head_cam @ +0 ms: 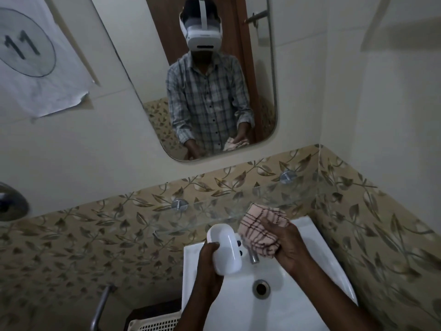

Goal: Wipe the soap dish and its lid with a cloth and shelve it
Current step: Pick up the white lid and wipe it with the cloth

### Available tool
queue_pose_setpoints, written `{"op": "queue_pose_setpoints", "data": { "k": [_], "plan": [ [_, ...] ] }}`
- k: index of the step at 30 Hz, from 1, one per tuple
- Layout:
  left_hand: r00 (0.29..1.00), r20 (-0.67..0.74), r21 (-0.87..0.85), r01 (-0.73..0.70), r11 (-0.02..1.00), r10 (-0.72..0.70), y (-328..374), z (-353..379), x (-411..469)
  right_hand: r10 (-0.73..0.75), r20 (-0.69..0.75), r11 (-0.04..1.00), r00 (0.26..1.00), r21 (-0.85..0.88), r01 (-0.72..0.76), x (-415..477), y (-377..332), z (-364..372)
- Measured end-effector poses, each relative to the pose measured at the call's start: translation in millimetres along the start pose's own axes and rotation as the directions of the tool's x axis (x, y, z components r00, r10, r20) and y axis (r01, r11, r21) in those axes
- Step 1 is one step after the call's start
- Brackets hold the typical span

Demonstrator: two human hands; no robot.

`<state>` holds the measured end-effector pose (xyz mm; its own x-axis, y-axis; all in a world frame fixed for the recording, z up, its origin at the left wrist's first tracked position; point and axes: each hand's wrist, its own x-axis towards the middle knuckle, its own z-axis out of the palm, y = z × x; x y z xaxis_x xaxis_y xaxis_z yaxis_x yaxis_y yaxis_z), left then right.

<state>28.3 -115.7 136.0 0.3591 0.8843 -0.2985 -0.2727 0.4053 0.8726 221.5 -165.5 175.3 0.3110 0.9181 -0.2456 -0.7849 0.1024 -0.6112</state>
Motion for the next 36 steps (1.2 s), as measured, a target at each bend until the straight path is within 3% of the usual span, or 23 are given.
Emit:
{"op": "queue_pose_setpoints", "data": {
  "k": [3,5,7,9,10,12,13,16,17,18,20,21,22,24,26,27,28,31,33,35,36],
  "plan": [
    [0.990,-0.102,0.277,-0.070,0.958,0.102,7.3,-1.1,0.8,-0.144,-0.036,0.956,0.989,-0.264,0.130,3.7,-13.6,-19.9],
    [0.965,-0.154,0.511,-0.104,0.853,0.210,10.6,4.2,1.3,-0.210,-0.036,0.796,0.977,-0.587,0.150,8.1,-11.2,-25.8],
    [0.933,-0.126,0.731,-0.141,0.668,0.336,8.1,12.9,3.7,-0.236,0.034,0.583,0.971,-0.795,0.170,11.1,-0.5,-25.2],
    [0.895,-0.064,0.878,-0.159,0.451,0.441,1.8,21.1,5.3,-0.265,0.266,0.363,0.927,-0.863,0.351,5.0,16.6,-11.7],
    [0.874,-0.043,0.894,-0.183,0.409,0.484,-1.1,24.1,4.7,-0.274,0.439,0.196,0.856,-0.846,0.496,2.5,30.1,-6.8],
    [0.832,-0.032,0.867,-0.252,0.429,0.553,-3.2,29.5,3.0,-0.212,0.698,-0.124,0.684,-0.713,0.690,-2.8,52.1,-9.5],
    [0.816,-0.028,0.859,-0.276,0.431,0.577,-2.4,29.1,3.5,-0.174,0.694,-0.132,0.699,-0.720,0.682,-2.1,54.0,-12.4],
    [0.791,-0.013,0.874,-0.288,0.391,0.612,-3.6,23.2,5.6,-0.163,0.346,0.148,0.924,-0.917,0.370,-3.9,50.5,-13.7],
    [0.795,-0.021,0.868,-0.287,0.405,0.606,-3.4,23.2,6.1,-0.222,0.340,0.169,0.914,-0.910,0.380,-6.8,52.9,-9.2],
    [0.798,-0.022,0.863,-0.289,0.414,0.602,-2.8,23.1,7.1,-0.312,0.433,0.093,0.846,-0.872,0.481,-10.9,56.2,-2.8],
    [0.794,-0.016,0.858,-0.302,0.417,0.607,-2.5,22.5,9.2,-0.387,0.640,-0.162,0.664,-0.756,0.634,-11.4,70.9,-4.9],
    [0.792,-0.007,0.852,-0.315,0.418,0.611,-2.2,22.3,8.2,-0.386,0.642,-0.173,0.662,-0.756,0.632,-8.7,71.7,-6.1],
    [0.786,0.000,0.844,-0.332,0.422,0.618,-1.8,22.2,6.4,-0.370,0.546,-0.062,0.751,-0.822,0.567,-6.5,68.3,-6.2],
    [0.768,-0.029,0.810,-0.357,0.466,0.639,-1.6,21.6,1.7,-0.258,0.172,0.275,0.951,-0.930,0.243,-5.0,64.7,-7.0],
    [0.759,-0.107,0.760,-0.354,0.545,0.642,-1.2,26.0,0.5,-0.093,-0.087,0.533,0.992,-0.846,-0.024,-4.9,68.8,-11.4],
    [0.757,-0.144,0.735,-0.350,0.581,0.638,-3.6,27.6,1.5,-0.030,-0.178,0.621,0.984,-0.774,-0.121,-6.0,70.6,-11.4],
    [0.758,-0.177,0.710,-0.343,0.615,0.628,-6.9,29.1,2.5,-0.026,-0.228,0.647,0.973,-0.746,-0.158,-6.3,70.1,-10.8],
    [0.794,-0.237,0.686,-0.271,0.675,0.560,-10.3,30.8,0.8,-0.242,-0.220,0.457,0.945,-0.885,-0.089,-5.5,67.0,-10.7],
    [0.834,-0.200,0.730,-0.224,0.646,0.514,-8.0,30.3,-2.2,-0.274,-0.144,0.380,0.951,-0.925,-0.030,-5.9,56.3,-6.5],
    [0.866,-0.152,0.855,-0.126,0.503,0.476,-5.1,28.2,-2.1,-0.283,0.077,0.138,0.956,-0.983,0.120,-1.3,44.5,-8.2],
    [0.883,-0.094,0.936,-0.080,0.344,0.460,-3.4,28.3,0.1,-0.263,0.217,-0.002,0.940,-0.975,0.224,2.9,40.4,-10.8]
  ]
}}
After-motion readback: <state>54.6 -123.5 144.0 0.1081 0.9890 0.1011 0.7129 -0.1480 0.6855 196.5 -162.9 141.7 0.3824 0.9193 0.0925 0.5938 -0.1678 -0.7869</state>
